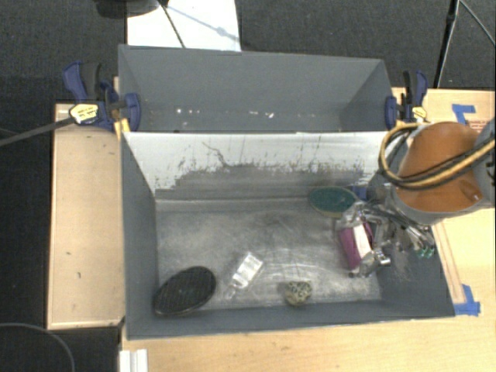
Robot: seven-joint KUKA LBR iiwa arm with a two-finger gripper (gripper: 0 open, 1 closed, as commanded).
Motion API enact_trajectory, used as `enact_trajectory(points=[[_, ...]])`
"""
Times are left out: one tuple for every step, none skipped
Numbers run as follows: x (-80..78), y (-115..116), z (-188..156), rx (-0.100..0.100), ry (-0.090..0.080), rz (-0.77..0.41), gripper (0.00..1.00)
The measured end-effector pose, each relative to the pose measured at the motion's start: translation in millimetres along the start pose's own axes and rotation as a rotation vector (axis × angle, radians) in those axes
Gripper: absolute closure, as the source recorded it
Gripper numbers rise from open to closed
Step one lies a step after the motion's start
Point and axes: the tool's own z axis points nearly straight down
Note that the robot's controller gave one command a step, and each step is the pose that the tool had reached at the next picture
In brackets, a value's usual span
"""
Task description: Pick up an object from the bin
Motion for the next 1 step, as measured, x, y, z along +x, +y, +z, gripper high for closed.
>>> enact_trajectory(points=[[-13.1,-32.6,-10.8,-0.001,0.000,0.226,0.00]])
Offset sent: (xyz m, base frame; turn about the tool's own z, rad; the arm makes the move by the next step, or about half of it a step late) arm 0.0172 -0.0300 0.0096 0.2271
